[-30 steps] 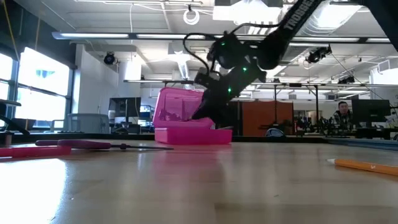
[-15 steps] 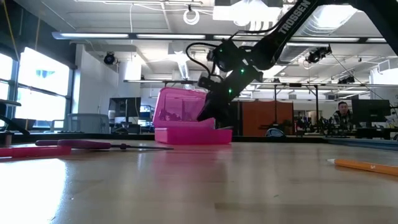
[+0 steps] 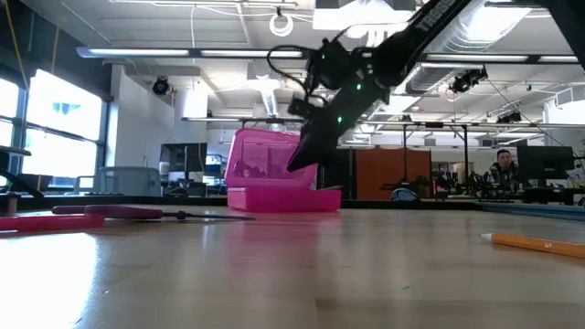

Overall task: Pick & place school supplies into a supply box
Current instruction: Put the black transparent pen into the pink supply box

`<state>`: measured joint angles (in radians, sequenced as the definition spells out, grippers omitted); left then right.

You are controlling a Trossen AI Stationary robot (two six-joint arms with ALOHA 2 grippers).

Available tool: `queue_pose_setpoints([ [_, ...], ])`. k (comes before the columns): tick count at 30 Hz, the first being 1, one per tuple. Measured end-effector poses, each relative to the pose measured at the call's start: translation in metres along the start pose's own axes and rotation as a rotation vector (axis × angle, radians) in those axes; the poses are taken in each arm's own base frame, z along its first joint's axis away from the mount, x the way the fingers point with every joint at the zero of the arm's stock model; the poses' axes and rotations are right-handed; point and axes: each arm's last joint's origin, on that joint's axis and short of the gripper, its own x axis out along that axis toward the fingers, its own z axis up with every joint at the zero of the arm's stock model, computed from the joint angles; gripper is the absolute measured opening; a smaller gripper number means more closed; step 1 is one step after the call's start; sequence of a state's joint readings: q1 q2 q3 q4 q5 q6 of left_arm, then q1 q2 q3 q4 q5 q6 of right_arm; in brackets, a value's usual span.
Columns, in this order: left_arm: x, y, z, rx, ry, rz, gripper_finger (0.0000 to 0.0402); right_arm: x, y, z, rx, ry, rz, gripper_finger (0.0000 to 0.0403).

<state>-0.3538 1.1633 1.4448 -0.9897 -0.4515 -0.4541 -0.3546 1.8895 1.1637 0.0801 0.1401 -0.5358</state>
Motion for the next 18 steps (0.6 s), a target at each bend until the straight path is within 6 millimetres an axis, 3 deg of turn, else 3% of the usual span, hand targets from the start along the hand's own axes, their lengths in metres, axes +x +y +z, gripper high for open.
queue_pose_setpoints([
  [9, 0.0, 0.0, -0.002, -0.048, 0.025, -0.013, 0.0081, -0.074, 0.055, 0.056, 0.065, -0.162, 0.331, 0.0094],
  [12, 0.01, -0.004, -0.005, -0.072, 0.059, 0.006, 0.0081, -0.091, 0.079, 0.07, 0.072, -0.237, 0.457, 0.0094],
  [18, 0.028, -0.01, -0.035, -0.096, 0.142, 0.056, 0.0081, -0.119, 0.139, 0.077, -0.044, -0.181, 0.606, 0.0094],
])
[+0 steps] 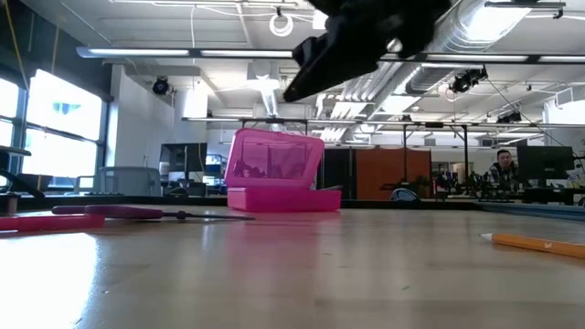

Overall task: Pick & place school supplies into a supply box
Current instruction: Put the black transparent pen into the pink supply box

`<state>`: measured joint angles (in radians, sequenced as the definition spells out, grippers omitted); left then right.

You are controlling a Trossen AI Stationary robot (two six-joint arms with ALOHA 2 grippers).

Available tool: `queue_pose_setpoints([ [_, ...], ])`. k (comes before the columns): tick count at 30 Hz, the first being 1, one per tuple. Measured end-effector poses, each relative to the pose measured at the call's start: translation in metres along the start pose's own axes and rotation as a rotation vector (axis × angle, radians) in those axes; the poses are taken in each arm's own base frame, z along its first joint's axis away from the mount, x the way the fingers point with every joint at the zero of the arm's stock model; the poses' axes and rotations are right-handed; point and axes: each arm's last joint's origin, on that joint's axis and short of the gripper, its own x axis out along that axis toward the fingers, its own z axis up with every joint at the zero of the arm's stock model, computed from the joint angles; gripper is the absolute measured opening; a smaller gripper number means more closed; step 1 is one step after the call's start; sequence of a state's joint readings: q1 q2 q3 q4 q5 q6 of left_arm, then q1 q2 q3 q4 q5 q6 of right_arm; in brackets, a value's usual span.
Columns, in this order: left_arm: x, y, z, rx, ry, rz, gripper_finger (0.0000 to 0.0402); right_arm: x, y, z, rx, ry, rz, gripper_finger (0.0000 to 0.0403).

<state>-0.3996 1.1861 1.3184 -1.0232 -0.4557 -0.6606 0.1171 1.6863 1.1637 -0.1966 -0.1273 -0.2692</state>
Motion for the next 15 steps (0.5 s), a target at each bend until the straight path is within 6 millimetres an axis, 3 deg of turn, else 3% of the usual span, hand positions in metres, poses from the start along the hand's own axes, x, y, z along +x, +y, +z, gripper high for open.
queue_pose_setpoints([
  [4, 0.014, -0.01, -0.018, -0.041, 0.006, -0.007, 0.0081, -0.011, 0.038, 0.0, -0.019, 0.141, -0.064, 0.0094],
  [10, 0.022, -0.026, -0.035, -0.079, -0.05, -0.078, 0.0081, -0.053, 0.084, 0.001, 0.171, 0.239, -0.233, 0.0094],
  [15, 0.021, -0.031, -0.041, -0.054, -0.095, -0.064, 0.0081, -0.076, 0.124, -0.029, 0.362, 0.277, -0.225, 0.0094],
])
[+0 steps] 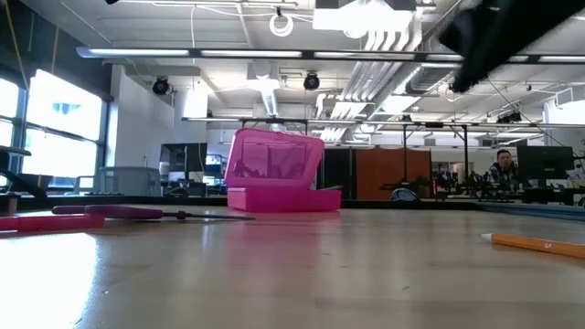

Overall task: Pick & place school supplies into a supply box
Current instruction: Put the black transparent pen into the pink supply box

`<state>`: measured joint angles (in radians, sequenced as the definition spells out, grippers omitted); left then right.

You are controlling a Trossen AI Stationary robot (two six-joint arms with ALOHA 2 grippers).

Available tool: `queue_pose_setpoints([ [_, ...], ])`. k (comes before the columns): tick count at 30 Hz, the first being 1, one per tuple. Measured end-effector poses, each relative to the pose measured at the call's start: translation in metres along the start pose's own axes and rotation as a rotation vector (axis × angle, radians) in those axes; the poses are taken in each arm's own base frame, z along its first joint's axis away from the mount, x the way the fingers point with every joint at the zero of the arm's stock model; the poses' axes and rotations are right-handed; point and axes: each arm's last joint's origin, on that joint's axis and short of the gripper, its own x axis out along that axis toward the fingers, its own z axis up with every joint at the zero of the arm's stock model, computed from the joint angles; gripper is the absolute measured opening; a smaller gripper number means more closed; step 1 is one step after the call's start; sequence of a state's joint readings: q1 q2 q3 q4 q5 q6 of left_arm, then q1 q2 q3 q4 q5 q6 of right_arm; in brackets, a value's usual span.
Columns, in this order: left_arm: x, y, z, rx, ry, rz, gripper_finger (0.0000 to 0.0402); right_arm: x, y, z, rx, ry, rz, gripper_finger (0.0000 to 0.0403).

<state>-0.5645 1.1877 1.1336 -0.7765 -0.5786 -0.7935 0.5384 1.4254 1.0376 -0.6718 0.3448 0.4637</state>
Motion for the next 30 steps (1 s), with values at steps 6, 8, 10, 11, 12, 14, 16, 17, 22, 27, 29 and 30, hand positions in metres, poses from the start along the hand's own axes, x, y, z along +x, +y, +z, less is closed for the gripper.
queue_pose_setpoints([
  [6, 0.0, -0.001, 0.002, -0.004, -0.024, -0.003, 0.0081, -0.008, 0.01, -0.065, 0.362, 0.047, 0.039, 0.0094],
  [8, 0.0, -0.001, 0.002, -0.003, -0.027, -0.003, 0.0081, -0.01, 0.013, -0.08, 0.399, 0.073, 0.054, 0.0094],
  [10, 0.0, -0.001, 0.003, -0.004, -0.036, 0.006, 0.0081, -0.013, 0.014, -0.092, 0.426, 0.116, 0.068, 0.0094],
  [11, 0.0, -0.001, 0.003, -0.006, -0.043, 0.011, 0.0081, -0.015, 0.014, -0.097, 0.441, 0.147, 0.069, 0.0094],
  [12, 0.0, -0.001, 0.003, -0.01, -0.046, 0.014, 0.0081, -0.016, 0.013, -0.102, 0.462, 0.193, 0.066, 0.0094],
  [14, 0.0, -0.001, 0.003, -0.015, -0.048, 0.014, 0.0081, -0.019, 0.01, -0.112, 0.504, 0.314, 0.04, 0.0094],
  [16, 0.0, -0.001, 0.004, -0.02, -0.062, 0.019, 0.0081, -0.021, 0.005, -0.12, 0.566, 0.432, -0.017, 0.0094],
  [17, 0.0, -0.001, 0.004, -0.024, -0.071, 0.02, 0.0081, -0.022, 0.003, -0.123, 0.612, 0.48, -0.05, 0.0094],
  [22, -0.001, -0.004, 0.008, -0.042, -0.109, 0.005, 0.0081, -0.024, 0.003, -0.126, 0.894, 0.635, -0.097, 0.0094],
  [27, -0.001, -0.004, 0.008, -0.045, -0.113, 0.005, 0.0081, -0.023, 0.018, -0.121, 1.005, 0.694, 0.044, 0.0094],
  [29, -0.001, -0.004, 0.008, -0.045, -0.116, 0.007, 0.0081, -0.02, 0.022, -0.121, 1.023, 0.691, 0.034, 0.0094],
  [30, -0.001, -0.004, 0.008, -0.044, -0.116, 0.008, 0.0081, -0.018, 0.023, -0.123, 1.027, 0.705, 0.009, 0.0094],
])
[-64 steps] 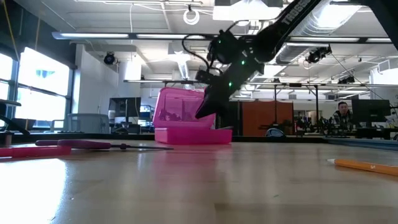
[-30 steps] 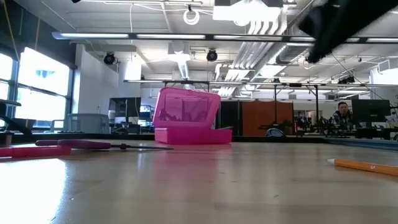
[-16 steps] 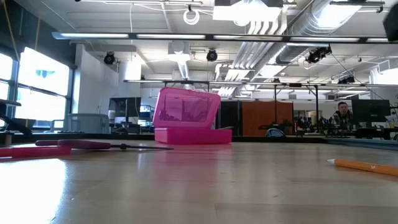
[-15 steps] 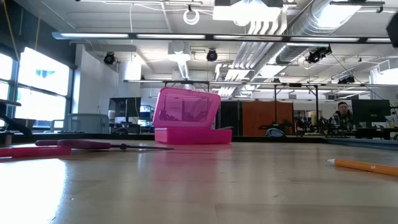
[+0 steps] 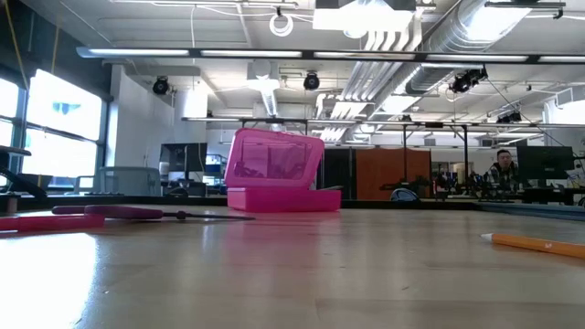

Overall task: Pick & place school supplies into a supply box
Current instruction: Put the black transparent pen into the pink supply box

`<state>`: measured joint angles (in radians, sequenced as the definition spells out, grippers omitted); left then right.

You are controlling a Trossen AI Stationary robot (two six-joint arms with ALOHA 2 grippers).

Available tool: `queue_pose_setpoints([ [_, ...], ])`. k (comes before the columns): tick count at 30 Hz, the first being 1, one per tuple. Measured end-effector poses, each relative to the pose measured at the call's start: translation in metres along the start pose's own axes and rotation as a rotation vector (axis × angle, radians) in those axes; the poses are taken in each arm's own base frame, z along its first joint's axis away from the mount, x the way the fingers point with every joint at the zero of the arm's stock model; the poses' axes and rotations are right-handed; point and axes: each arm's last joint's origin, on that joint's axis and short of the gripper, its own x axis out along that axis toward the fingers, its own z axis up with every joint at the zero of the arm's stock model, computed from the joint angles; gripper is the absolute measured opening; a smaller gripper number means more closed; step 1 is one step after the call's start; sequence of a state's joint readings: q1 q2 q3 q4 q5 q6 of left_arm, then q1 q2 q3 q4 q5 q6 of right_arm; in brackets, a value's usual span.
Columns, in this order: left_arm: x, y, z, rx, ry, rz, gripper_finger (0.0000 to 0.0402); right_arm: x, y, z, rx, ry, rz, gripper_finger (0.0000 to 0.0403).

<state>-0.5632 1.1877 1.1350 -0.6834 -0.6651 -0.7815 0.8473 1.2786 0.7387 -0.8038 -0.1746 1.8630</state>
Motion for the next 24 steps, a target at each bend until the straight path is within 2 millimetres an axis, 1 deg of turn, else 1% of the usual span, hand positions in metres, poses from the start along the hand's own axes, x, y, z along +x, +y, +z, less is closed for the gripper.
queue_pose_setpoints([
  [4, 0.0, 0.0, 0.0, 0.019, 0.0, 0.0, 0.0081, 0.019, 0.005, 0.001, 0.029, 0.019, -0.084, 0.0094],
  [8, 0.0, 0.0, 0.0, 0.021, 0.0, 0.0, 0.0081, 0.036, 0.018, 0.0, -0.009, 0.031, -0.042, 0.0094],
  [10, 0.0, 0.0, 0.0, 0.022, -0.001, 0.0, 0.0081, 0.044, 0.022, 0.001, -0.009, 0.031, -0.043, 0.0094],
  [19, 0.0, 0.0, 0.0, 0.044, -0.001, 0.0, 0.0081, 0.07, 0.02, 0.008, 0.045, -0.045, -0.182, 0.0094],
  [22, 0.0, 0.0, 0.0, 0.043, -0.001, 0.0, 0.0081, 0.075, 0.02, 0.009, 0.014, -0.077, -0.192, 0.0092],
  [24, 0.0, 0.0, 0.0, 0.043, -0.002, 0.0, 0.0081, 0.075, 0.02, 0.01, 0.009, -0.074, -0.193, 0.0083],
])
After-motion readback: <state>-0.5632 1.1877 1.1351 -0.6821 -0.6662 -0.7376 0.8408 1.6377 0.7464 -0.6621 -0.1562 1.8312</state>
